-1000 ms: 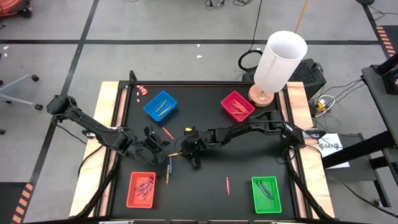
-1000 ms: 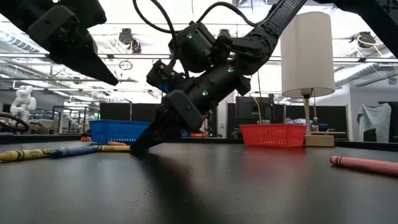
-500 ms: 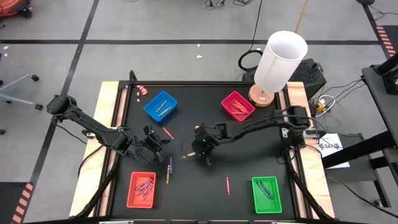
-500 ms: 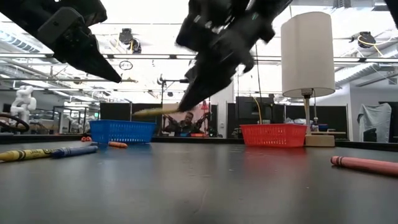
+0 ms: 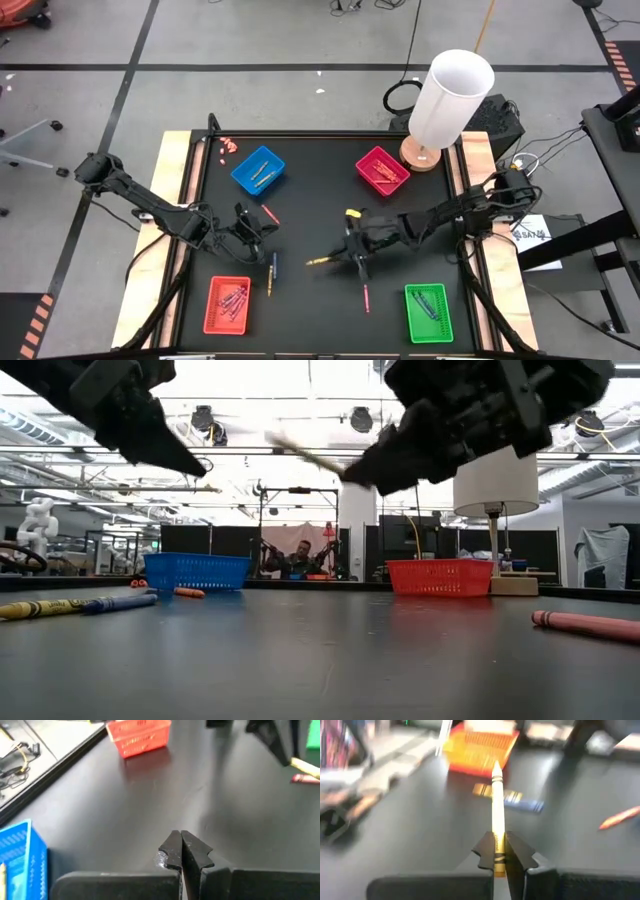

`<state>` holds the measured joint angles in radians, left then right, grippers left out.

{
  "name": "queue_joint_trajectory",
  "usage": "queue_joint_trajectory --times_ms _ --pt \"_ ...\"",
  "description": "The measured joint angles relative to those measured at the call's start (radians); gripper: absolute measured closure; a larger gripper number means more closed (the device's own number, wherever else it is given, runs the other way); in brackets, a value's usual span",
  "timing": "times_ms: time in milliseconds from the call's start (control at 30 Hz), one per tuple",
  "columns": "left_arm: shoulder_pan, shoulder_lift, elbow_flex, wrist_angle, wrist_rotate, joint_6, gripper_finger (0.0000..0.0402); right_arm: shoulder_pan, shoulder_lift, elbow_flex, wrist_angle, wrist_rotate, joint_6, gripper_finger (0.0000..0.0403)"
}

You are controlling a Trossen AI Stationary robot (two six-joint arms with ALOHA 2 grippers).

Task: Sort crayons
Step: Put the yellow crayon into the blue bin

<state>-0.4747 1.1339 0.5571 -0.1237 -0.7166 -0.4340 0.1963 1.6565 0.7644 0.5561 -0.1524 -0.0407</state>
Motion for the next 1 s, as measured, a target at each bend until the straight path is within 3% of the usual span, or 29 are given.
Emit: queue_joint_trajectory --times_ms 167,367,467,800,1000 --pt "0.0 0.0 0.0 0.106 0.001 0.084 0.0401 0.01 -0.001 -0.099 0.334 0.025 0.035 0.0399" --pt "-0.013 0.048 0.0 0.285 0.001 0.253 0.0393 0.017 -0.001 -0.112 0.469 0.031 0.048 0.0399" --pt "-0.025 0.102 0.0 0.4 0.024 0.323 0.0362 0.031 -0.001 -0.112 0.493 0.07 0.047 0.0399" --pt "-0.011 0.288 0.0 0.918 0.061 0.524 0.0196 0.042 -0.001 -0.113 0.511 0.159 0.004 0.0399" --pt "0.007 0.383 0.001 1.083 0.117 0.528 0.0167 0.042 -0.001 -0.113 0.559 0.211 -0.039 0.0399"
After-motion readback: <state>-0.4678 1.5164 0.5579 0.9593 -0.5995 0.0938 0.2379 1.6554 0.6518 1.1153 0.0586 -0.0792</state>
